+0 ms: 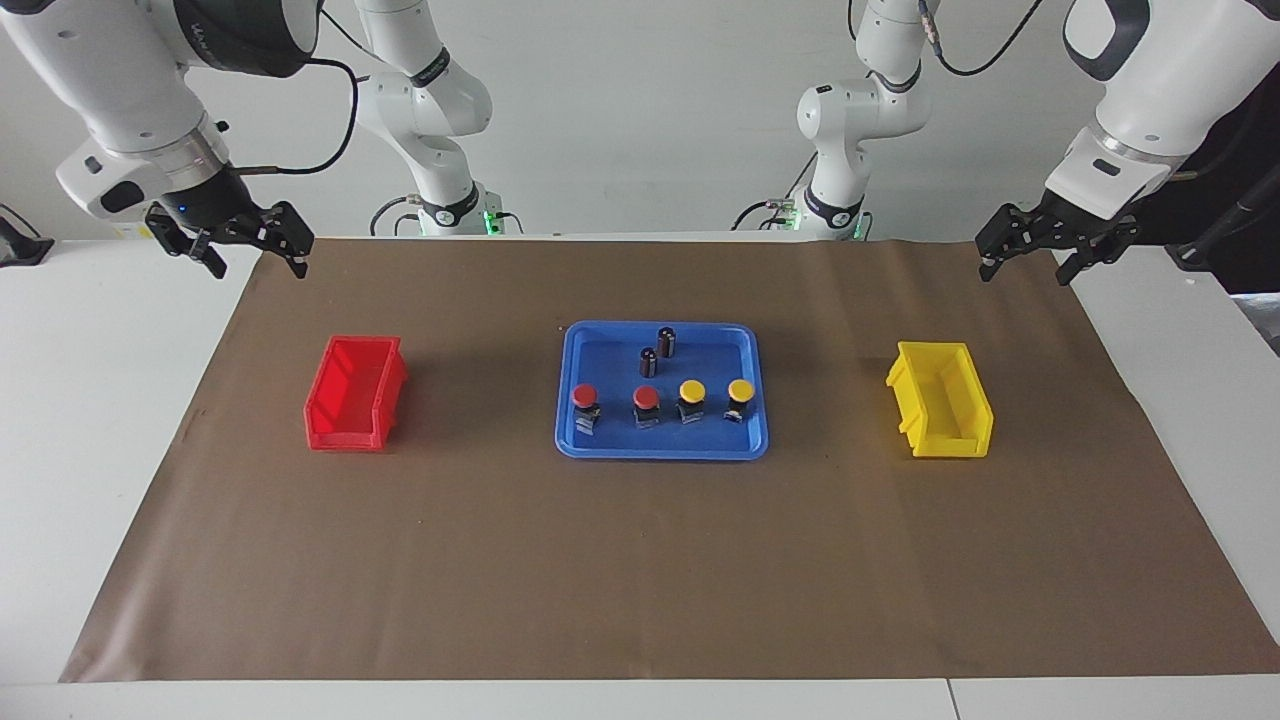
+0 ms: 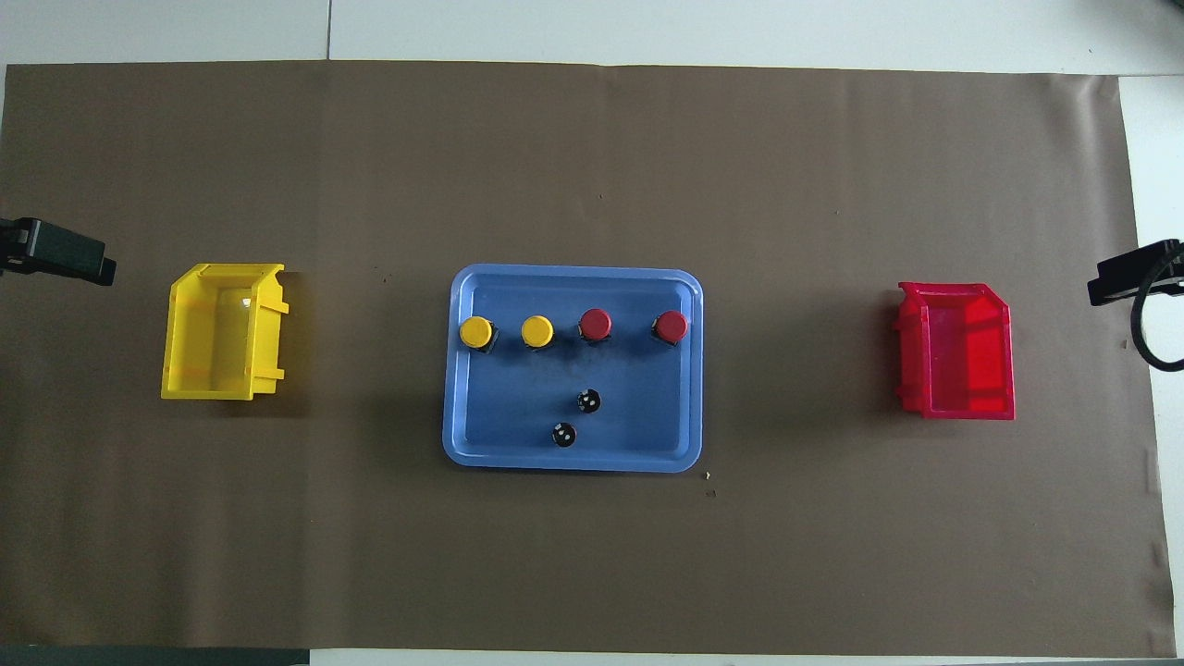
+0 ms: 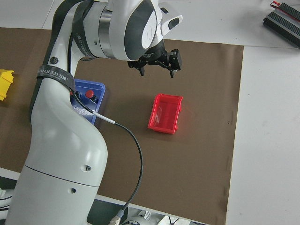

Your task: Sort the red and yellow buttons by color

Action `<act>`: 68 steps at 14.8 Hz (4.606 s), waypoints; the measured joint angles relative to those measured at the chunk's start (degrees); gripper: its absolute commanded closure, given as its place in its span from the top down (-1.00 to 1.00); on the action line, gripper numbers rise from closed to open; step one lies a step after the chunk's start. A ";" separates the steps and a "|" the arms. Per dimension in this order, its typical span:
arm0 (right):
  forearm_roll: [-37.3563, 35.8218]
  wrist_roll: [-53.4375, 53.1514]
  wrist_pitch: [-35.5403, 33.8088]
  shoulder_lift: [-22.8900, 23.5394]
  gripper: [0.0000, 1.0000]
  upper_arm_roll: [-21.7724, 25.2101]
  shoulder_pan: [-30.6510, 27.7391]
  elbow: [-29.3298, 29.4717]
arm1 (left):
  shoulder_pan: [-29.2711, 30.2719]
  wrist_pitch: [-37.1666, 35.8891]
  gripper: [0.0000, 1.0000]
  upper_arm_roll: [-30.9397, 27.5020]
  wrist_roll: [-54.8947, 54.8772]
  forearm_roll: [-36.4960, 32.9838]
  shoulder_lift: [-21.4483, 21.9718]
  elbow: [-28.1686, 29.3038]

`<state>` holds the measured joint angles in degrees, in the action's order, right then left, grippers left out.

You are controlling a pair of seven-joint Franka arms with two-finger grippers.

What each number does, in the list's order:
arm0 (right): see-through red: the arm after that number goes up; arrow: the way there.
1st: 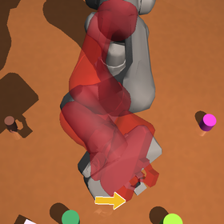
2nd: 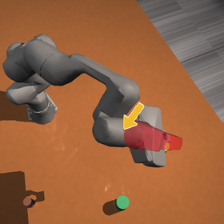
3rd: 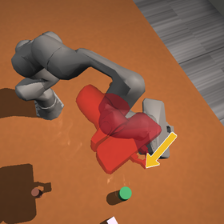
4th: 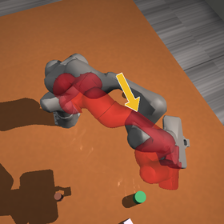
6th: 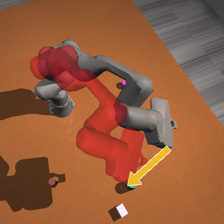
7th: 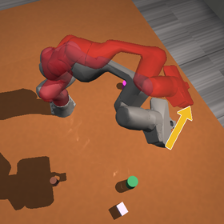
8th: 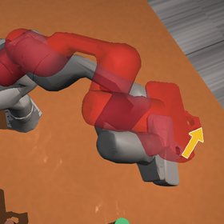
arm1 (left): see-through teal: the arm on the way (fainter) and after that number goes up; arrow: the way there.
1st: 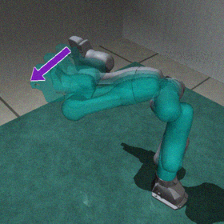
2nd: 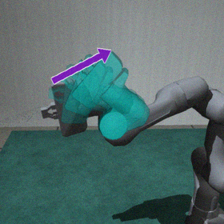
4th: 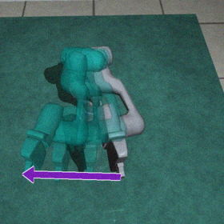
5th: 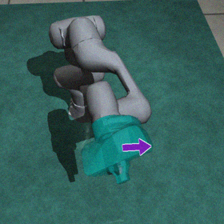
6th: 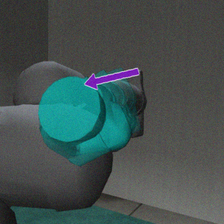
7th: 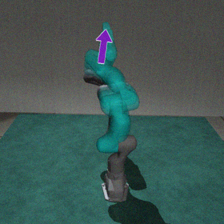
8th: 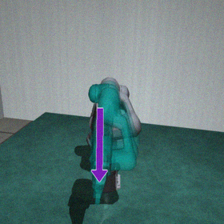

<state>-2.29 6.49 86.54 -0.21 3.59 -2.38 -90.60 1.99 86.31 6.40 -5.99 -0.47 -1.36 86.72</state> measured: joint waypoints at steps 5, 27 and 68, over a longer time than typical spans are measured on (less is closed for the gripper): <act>0.00 0.00 0.00 -0.05 1.00 0.00 0.00 0.00 | -0.01 -0.04 1.00 0.00 0.00 0.00 0.00 0.00; -3.05 -42.40 30.90 16.23 0.86 -24.55 10.01 -7.21 | 0.57 -0.41 1.00 -0.78 0.00 0.00 0.00 0.14; -1.15 -1.14 18.43 -3.36 -0.56 -23.56 -14.92 -22.80 | -24.25 36.03 0.45 1.07 39.83 0.05 -8.78 24.92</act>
<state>-3.44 5.35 104.98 -3.57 -19.97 -17.30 -113.40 -22.26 122.34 7.47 33.84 -0.42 -10.14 111.64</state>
